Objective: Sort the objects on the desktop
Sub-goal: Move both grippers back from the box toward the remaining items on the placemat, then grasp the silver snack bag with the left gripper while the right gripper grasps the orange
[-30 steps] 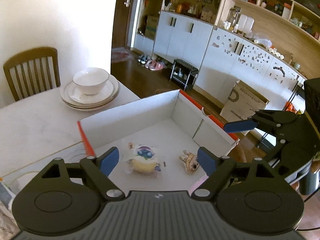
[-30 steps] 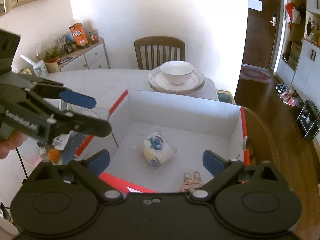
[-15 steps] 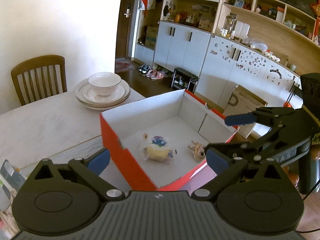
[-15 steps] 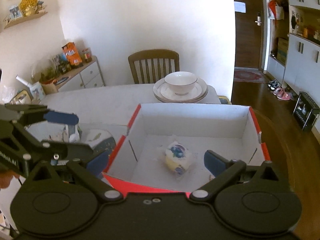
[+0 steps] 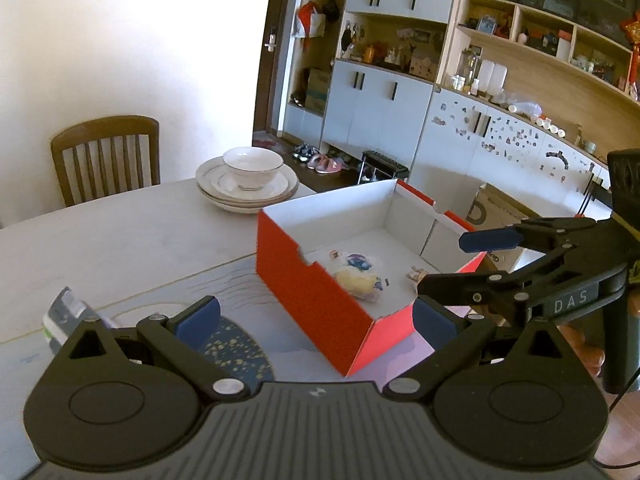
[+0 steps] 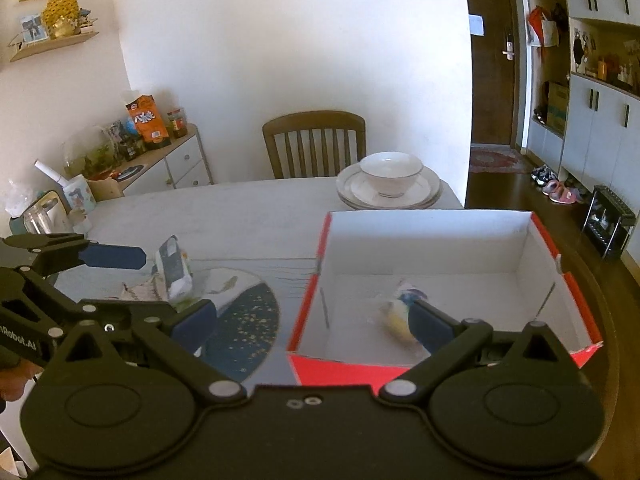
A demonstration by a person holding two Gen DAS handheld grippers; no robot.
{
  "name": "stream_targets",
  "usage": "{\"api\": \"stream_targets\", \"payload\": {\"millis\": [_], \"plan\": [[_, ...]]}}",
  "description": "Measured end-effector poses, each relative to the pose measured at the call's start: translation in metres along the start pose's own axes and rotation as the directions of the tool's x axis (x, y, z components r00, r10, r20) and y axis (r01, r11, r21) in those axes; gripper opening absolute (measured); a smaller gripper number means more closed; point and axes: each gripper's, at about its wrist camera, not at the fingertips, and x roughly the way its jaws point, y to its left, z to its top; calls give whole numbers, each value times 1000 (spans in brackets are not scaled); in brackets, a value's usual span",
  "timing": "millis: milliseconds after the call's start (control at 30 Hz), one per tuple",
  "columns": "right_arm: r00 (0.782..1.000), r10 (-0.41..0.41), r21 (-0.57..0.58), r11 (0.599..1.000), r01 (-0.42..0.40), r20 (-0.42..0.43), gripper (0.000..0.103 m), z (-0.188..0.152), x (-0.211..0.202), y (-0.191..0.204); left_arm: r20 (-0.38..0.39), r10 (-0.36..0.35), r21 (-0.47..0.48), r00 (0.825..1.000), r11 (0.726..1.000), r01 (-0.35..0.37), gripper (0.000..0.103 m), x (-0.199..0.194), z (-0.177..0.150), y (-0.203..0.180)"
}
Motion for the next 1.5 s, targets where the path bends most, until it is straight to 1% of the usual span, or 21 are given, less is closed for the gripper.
{"api": "stream_targets", "payload": {"millis": [133, 333, 633, 900, 1033, 1133, 1267, 1333, 1500], "plan": [[1000, -2, -9, 1000, 2, 2, 102, -2, 2, 17, 2, -1, 5, 1000, 1000, 1, 103, -11, -9, 10], [1000, 0, -15, 1000, -1, -3, 102, -5, 8, 41, -5, 6, -11, 1000, 1000, -6, 103, -23, -25, 32], [1000, -5, -41, 999, 6, 7, 102, -10, 22, 79, 10, 78, 13, 997, 997, -78, 103, -43, -45, 64], [1000, -11, -67, 998, 11, -8, 102, -22, 40, 114, 1, 126, 42, 992, 991, -126, 103, -46, -62, 104], [1000, -23, -71, 997, 22, -19, 102, -30, 51, 128, -10, 153, 68, 988, 986, -152, 103, -41, -68, 122], [999, -33, -65, 997, 31, -26, 102, -35, 60, 136, -16, 160, 86, 987, 984, -158, 103, -34, -70, 134], [998, -55, -61, 997, 52, -43, 100, -42, 74, 141, -23, 179, 141, 984, 975, -174, 103, -20, -77, 146], [996, -68, -55, 996, 65, -51, 100, -46, 83, 144, -35, 183, 157, 982, 972, -175, 103, -11, -79, 152], [993, -86, -53, 995, 82, -79, 99, -56, 99, 150, -57, 178, 162, 982, 973, -167, 103, 5, -82, 167]]}}
